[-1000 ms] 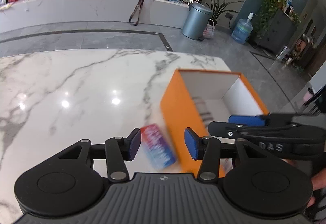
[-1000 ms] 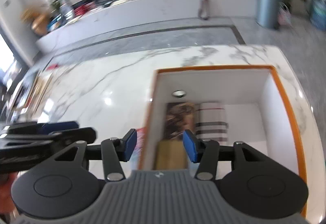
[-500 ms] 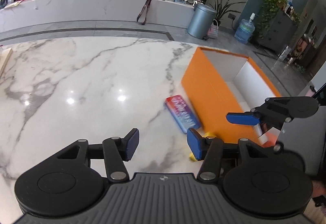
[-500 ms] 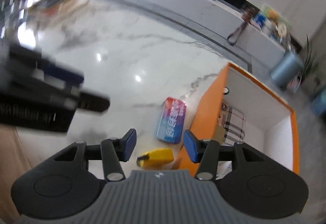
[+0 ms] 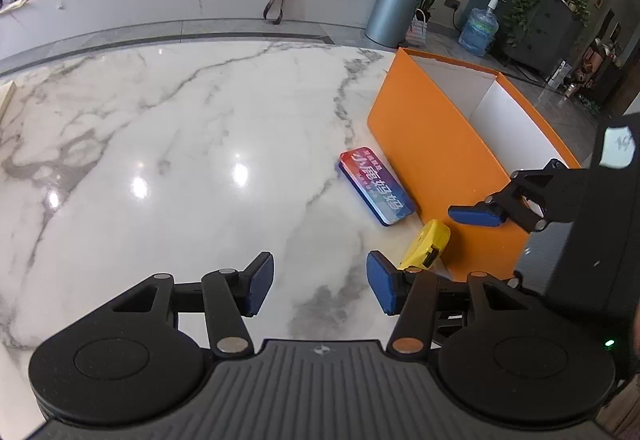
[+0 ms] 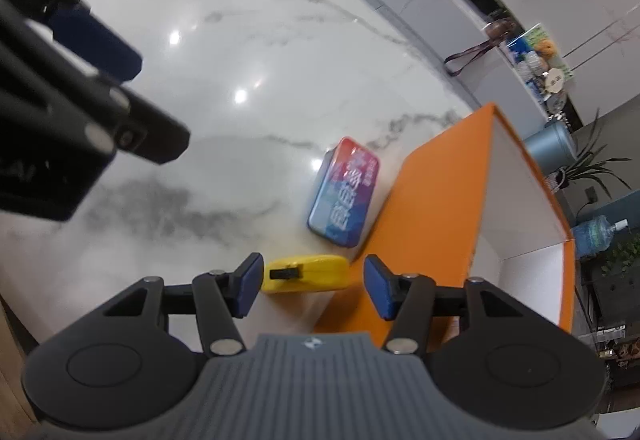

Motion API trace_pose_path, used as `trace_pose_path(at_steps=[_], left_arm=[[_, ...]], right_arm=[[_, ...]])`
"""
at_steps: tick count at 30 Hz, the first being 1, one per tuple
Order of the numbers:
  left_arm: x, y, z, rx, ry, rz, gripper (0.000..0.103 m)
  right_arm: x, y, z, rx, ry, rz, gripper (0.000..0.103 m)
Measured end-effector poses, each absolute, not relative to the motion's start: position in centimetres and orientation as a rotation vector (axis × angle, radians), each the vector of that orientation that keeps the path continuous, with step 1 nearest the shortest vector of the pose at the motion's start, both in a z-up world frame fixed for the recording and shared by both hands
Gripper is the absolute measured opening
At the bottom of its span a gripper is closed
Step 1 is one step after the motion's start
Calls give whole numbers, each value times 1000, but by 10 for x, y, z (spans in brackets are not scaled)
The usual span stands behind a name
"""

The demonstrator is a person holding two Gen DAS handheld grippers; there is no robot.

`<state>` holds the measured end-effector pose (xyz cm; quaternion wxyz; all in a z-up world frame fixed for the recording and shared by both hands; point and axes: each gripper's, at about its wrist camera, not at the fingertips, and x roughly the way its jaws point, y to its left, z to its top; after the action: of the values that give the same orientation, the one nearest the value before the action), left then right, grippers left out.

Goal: Organize rigid objects
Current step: 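Move both tools back over the table toward the yellow tape measure and tin, then close the right tool on the yellow tape measure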

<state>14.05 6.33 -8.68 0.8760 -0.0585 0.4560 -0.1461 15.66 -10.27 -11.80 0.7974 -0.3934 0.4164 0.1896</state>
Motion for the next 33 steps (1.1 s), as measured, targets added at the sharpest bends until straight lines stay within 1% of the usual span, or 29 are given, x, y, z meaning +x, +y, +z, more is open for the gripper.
trace_pose_path(at_steps=[6,9,11,12,13,22,24,25,26,28,31,33], left_arm=[[147,62,-97,-127,986,-301,60],[148,62,-101,-127,998,-303,60],[148,62,-101,-129,1003,-300,60],[149,62,-101,-131,1005,-297,60],[149,62,-101,-132,1007,-294,60],[150,68,-98,-134,995,-270,60],[151,71,-96,-145,986,-270,59],[152,72,-96,-147,984,-279,56],[153,72,-95,-145,983,-292,54],[154,73,-95,-146,980,-309,54],[159,72,-97,-154,985,-320,54],[163,72,-99,-164,991,-323,54]], right_arm=[[159,-101,-129,-924,860,383,57],[157,-101,-132,-958,826,365,49],[158,-103,-130,-969,801,353,29],[158,-103,-129,-971,793,356,7],[160,-105,-127,-957,806,362,0],[160,-112,-116,-853,816,395,0],[161,-113,-113,-815,800,404,4],[162,-114,-111,-789,803,409,9],[164,-114,-110,-773,813,412,11],[166,-114,-109,-761,827,419,25],[166,-114,-107,-784,816,415,34],[167,-113,-106,-791,816,388,35]])
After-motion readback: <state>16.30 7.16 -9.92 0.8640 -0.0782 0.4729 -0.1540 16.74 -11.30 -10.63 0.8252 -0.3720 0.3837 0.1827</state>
